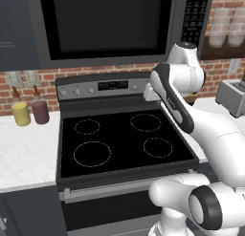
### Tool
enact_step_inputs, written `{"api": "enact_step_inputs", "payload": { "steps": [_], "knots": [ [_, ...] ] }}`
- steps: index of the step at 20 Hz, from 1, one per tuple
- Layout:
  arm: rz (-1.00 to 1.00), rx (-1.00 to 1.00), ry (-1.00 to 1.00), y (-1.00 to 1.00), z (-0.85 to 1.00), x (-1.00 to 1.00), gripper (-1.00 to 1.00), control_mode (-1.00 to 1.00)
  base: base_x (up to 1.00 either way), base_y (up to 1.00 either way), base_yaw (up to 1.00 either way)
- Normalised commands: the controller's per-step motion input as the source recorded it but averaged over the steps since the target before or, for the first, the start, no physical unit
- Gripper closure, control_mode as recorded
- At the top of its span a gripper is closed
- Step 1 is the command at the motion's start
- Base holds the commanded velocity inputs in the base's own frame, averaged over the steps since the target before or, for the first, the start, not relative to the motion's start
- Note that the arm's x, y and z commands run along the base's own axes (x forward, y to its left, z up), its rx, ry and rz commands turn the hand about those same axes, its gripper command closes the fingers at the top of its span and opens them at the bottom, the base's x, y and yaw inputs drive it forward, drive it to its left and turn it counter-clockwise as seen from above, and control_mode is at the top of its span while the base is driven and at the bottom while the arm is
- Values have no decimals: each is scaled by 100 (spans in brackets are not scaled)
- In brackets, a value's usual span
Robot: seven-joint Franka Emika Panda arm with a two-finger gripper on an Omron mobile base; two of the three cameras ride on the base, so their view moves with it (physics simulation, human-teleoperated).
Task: Open the microwave, place the bowl with waffle inside the microwave, then close the microwave door and turn it on.
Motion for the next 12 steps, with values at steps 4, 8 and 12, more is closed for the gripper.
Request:
{"api": "enact_step_inputs", "payload": {
  "steps": [4,8,12],
  "knots": [
    [0,0,0,0,0,0,-100,-100,0,0,0],
    [0,0,0,-2,0,0,-100,-100,0,0,0],
    [0,6,-22,-18,43,0,-100,-100,0,0,0]
  ]
}}
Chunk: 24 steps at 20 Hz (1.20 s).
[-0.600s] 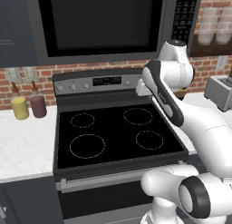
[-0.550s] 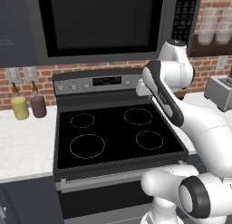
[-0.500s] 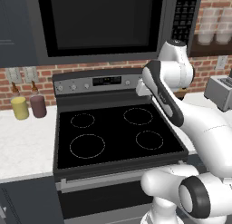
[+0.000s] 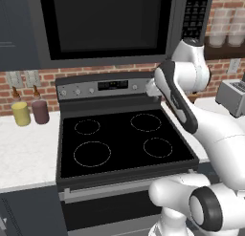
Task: Open the microwave, place the bowl with waffle inside the microwave, then close the microwave door and turn it on.
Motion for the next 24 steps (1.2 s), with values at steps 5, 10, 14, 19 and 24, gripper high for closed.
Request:
{"api": "enact_step_inputs", "payload": {
  "steps": [5,10,14,19,24],
  "knots": [
    [0,7,-32,-21,71,0,-100,-100,0,0,0],
    [0,0,-24,-18,71,0,-100,-100,0,0,0],
    [-1,0,-15,-25,52,0,-100,-100,0,0,0],
    [-1,1,-11,-34,42,4,-100,-100,0,0,0],
    [-5,0,0,-4,30,29,-100,-100,0,0,0]
  ]
}}
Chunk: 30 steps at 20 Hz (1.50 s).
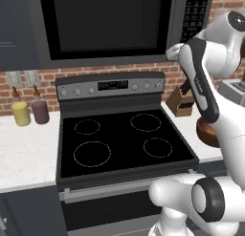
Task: Open the microwave, place the bowl with waffle inside the microwave, then close the microwave door and turn it on.
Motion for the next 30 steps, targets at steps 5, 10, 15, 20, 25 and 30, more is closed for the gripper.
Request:
{"api": "enact_step_inputs", "payload": {
  "steps": [5,10,15,20,25,30],
  "knots": [
    [-2,0,0,0,15,44,-100,-100,0,0,0],
    [0,1,0,-3,2,55,-100,-100,0,0,0],
    [0,0,-3,0,0,64,-100,-100,0,0,0],
    [0,2,-5,-17,0,49,-100,-100,0,0,0],
    [0,2,-8,-11,0,43,-100,-100,0,0,0],
    [0,0,-13,0,-6,52,-100,-100,0,0,0]
  ]
}}
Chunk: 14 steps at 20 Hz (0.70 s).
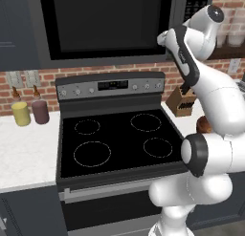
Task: Open the microwave, place the bowl with waffle inside the microwave, then close the microwave door and turn it on.
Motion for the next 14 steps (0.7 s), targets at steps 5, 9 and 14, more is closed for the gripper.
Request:
{"api": "enact_step_inputs", "payload": {
  "steps": [5,9,14],
  "knots": [
    [0,0,-21,29,-40,51,100,-100,0,0,0],
    [0,-2,-25,84,-66,63,100,-100,0,0,0],
    [0,0,-22,61,-46,75,100,-100,0,0,0]
  ]
}}
